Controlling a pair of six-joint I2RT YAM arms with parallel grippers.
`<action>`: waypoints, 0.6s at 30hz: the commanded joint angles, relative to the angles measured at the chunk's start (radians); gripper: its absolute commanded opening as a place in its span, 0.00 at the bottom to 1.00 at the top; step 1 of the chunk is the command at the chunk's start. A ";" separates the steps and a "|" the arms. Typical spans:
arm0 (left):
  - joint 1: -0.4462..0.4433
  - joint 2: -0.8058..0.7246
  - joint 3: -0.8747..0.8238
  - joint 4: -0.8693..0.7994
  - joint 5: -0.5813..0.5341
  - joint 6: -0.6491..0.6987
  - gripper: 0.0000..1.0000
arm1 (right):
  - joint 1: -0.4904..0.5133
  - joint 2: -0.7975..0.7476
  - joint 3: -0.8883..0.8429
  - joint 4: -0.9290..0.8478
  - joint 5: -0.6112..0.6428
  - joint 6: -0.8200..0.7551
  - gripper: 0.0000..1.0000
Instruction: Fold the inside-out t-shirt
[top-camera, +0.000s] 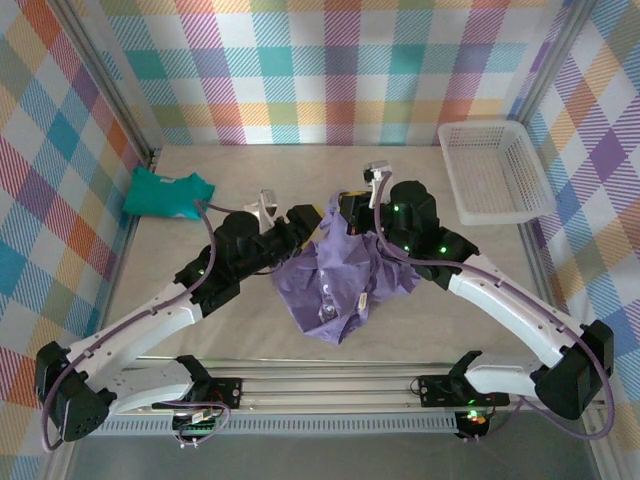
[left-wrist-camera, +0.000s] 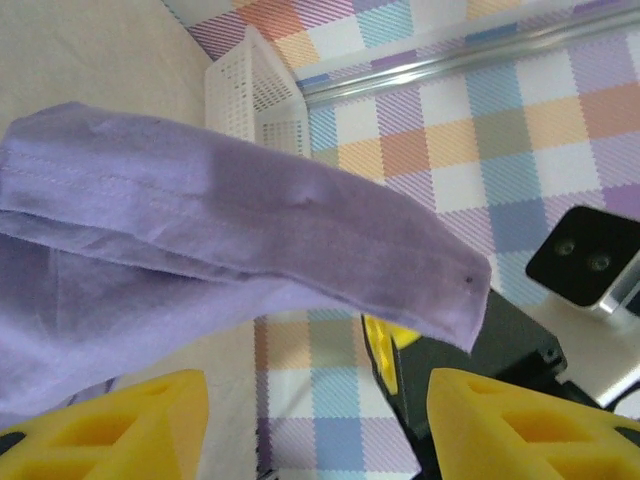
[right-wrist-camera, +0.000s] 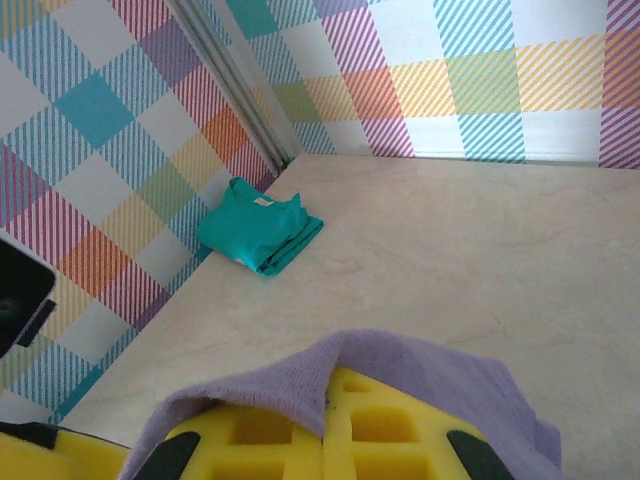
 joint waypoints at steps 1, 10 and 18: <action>0.014 0.021 -0.021 0.125 -0.005 -0.078 0.61 | 0.005 0.014 0.080 -0.068 0.002 -0.066 0.00; 0.022 0.004 -0.077 0.114 -0.081 -0.120 0.63 | 0.005 0.031 0.063 -0.205 0.007 -0.259 0.04; 0.084 -0.224 -0.155 -0.209 -0.298 0.051 0.62 | 0.066 0.135 0.025 -0.529 0.089 -0.363 0.06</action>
